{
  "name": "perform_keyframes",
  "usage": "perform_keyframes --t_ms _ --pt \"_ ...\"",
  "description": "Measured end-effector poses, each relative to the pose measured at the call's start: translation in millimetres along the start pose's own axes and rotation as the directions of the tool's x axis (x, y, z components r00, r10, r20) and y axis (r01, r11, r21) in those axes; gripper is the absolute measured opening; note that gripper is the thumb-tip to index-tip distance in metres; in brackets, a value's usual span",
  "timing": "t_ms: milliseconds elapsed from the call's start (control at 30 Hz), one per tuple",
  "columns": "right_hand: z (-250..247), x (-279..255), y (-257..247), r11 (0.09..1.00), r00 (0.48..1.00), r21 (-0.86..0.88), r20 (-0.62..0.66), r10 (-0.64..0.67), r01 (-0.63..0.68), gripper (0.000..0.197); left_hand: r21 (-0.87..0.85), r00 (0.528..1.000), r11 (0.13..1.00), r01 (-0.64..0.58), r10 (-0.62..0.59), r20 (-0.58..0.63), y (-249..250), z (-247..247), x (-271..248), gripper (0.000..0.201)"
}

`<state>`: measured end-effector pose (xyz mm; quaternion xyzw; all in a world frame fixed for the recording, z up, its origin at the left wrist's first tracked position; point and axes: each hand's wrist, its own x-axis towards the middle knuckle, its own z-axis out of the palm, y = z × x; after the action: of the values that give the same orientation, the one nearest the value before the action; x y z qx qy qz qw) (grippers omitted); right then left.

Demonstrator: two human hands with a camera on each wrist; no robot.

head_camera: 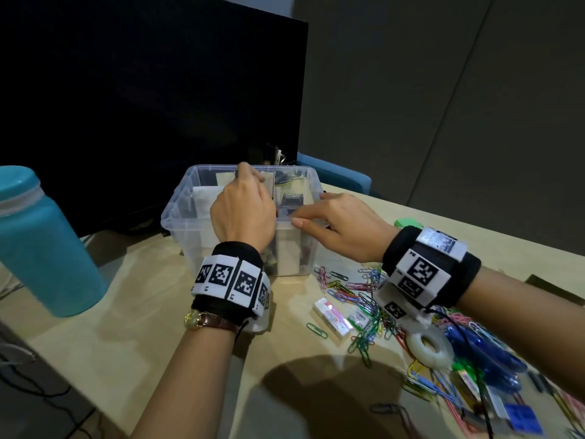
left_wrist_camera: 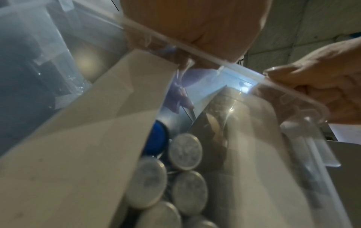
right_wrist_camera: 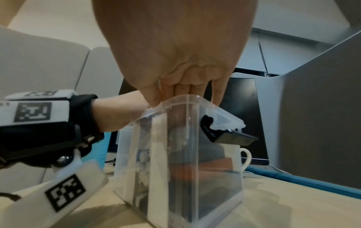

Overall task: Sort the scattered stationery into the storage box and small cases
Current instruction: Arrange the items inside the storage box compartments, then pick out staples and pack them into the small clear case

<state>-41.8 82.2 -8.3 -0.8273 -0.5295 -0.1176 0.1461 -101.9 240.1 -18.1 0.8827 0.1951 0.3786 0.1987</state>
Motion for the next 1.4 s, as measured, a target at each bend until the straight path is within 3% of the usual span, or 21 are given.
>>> perform_keyframes --t_ms 300,500,700,833,1033,1133,1200,1267,1333,1400 --pt "12 -1 14 0.992 0.996 0.084 -0.022 -0.092 0.093 0.05 0.06 1.0 0.998 0.007 -0.007 -0.002 2 1 -1 0.02" --pt "16 -3 12 0.986 0.994 0.127 -0.009 -0.107 0.107 0.033 0.046 1.0 0.999 0.007 -0.006 -0.018 4 0 -5 0.021" --pt "22 -10 6 0.986 0.998 0.161 -0.047 -0.039 0.046 0.038 0.039 1.0 0.999 -0.009 0.01 -0.011 6 0 -4 0.023" --pt "15 -14 -2 0.999 1.0 0.048 -0.028 -0.013 0.014 0.046 0.028 1.0 0.999 0.019 -0.019 0.006 7 -1 -5 0.027" --pt "-26 -54 3 0.991 0.98 -0.016 -0.15 0.128 -0.132 0.037 -0.174 0.995 0.981 -0.088 0.077 -0.069 39 4 -15 0.023" --pt "-57 -83 16 0.973 0.966 -0.06 -0.143 0.214 -0.224 0.035 -0.437 0.973 0.871 -0.223 0.227 -0.045 91 -12 -23 0.024" --pt "-82 -103 21 0.956 0.954 -0.083 -0.133 0.269 -0.281 0.034 -0.61 0.888 0.703 -0.367 0.46 -0.005 129 -36 -33 0.015" --pt "-106 -122 27 0.924 0.921 -0.057 -0.122 0.37 -0.379 0.036 -0.677 0.716 0.54 -0.5 0.698 0.029 160 -61 -47 0.019" --pt "-129 -140 34 0.875 0.871 -0.024 -0.108 0.478 -0.483 0.042 -0.7 0.533 0.398 -0.593 0.846 0.03 184 -75 -57 0.027" --pt "-147 -159 39 0.815 0.818 -0.072 -0.079 0.569 -0.574 0.038 -0.729 0.418 0.296 -0.617 0.908 0.014 204 -74 -64 0.028"
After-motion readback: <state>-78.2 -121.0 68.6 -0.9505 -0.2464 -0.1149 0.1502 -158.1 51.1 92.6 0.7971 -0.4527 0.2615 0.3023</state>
